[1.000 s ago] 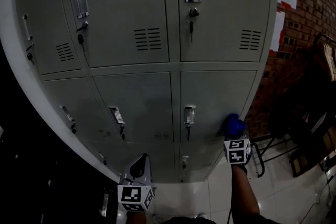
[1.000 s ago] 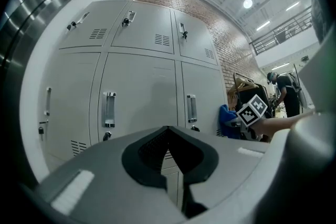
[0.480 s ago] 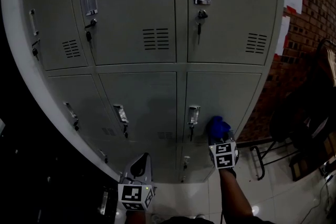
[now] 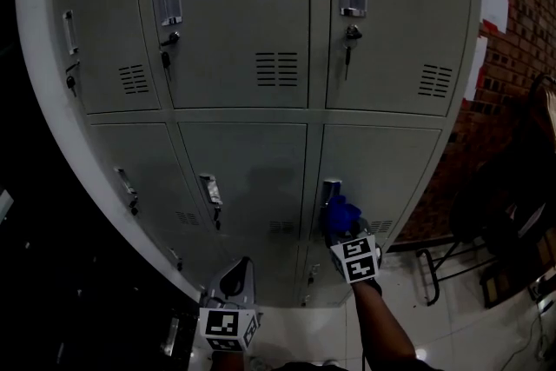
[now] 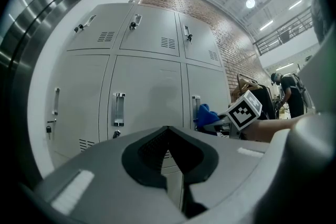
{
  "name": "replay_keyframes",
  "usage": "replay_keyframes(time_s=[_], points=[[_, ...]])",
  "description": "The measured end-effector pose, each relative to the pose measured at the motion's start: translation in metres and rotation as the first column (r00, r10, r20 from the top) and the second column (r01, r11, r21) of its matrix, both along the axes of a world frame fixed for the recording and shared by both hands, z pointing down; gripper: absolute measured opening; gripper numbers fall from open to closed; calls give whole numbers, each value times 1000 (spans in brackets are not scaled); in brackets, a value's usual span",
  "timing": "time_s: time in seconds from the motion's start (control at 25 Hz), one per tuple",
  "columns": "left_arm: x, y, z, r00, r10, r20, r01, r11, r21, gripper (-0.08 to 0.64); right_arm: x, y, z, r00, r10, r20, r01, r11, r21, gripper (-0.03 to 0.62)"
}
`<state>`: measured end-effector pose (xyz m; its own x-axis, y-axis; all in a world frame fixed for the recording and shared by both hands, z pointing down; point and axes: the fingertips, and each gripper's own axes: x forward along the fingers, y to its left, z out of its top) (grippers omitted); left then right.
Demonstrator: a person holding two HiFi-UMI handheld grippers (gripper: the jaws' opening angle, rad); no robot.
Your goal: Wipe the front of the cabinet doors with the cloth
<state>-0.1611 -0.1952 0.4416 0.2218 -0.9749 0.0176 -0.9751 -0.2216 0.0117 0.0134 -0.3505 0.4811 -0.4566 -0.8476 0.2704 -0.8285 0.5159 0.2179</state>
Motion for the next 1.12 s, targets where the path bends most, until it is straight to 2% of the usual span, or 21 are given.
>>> replay_keyframes(time_s=[0.12, 0.2, 0.44, 0.68, 0.84, 0.96, 1.12], points=[[3, -1, -4, 1000, 9, -1, -9, 1000, 4, 17, 3, 3, -1, 1000, -13, 26, 13, 1000, 1, 81], [6, -2, -6, 1000, 16, 0, -16, 1000, 2, 17, 15, 7, -1, 999, 14, 43, -14, 1000, 10, 81], [20, -10, -5, 998, 55, 4, -55, 998, -2, 18, 92, 12, 9, 982, 186, 46, -187, 982, 33, 81], [30, -18, 2, 996, 86, 8, -86, 996, -16, 17, 168, 3, 36, 944, 328, -39, -328, 945, 4, 81], [33, -20, 1, 996, 87, 10, -87, 996, -16, 18, 178, -11, 51, 935, 347, -64, -349, 937, -6, 81], [32, -21, 3, 997, 83, 11, -82, 996, -17, 17, 178, -14, 53, 930, 366, -45, -366, 931, 1, 83], [33, -22, -1, 997, 78, 6, -78, 997, -14, 17, 165, -15, 57, 940, 340, -25, -340, 940, -29, 83]])
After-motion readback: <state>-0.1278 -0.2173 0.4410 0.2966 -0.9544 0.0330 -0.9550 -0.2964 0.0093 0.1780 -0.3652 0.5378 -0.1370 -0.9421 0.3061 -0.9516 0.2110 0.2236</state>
